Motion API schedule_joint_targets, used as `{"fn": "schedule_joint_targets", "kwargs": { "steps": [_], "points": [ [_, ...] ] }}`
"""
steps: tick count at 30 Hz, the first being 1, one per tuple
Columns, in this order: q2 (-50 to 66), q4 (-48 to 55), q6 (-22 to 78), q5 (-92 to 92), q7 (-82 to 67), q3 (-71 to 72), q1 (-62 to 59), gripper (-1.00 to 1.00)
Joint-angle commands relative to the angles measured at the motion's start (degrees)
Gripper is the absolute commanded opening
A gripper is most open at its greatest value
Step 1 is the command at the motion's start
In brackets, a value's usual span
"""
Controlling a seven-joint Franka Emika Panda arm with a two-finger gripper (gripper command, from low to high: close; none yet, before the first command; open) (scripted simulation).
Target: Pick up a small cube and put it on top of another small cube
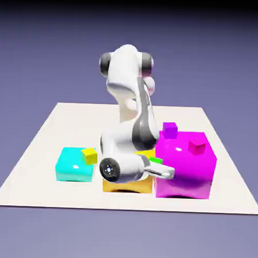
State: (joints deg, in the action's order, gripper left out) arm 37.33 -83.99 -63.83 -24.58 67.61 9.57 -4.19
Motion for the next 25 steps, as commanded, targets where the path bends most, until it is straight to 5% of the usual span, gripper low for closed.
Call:
{"fn": "schedule_joint_targets", "kwargs": {
  "steps": [1,11,21,22,25],
  "points": [
    [-1.97,-1.55,1.2,1.92,-0.72,2.08,0.3,-1.0],
    [-16.17,-16.38,10.46,20.35,-7.89,22.85,1.42,-1.0],
    [-21.36,-29.61,1.73,22.0,-10.17,26.08,-2.48,-1.0],
    [-21.36,-29.61,1.73,22.0,-10.17,26.08,-2.48,1.0],
    [-19.61,-25.46,4.33,22.23,-9.26,26.01,-1.95,1.0]
  ]
}}
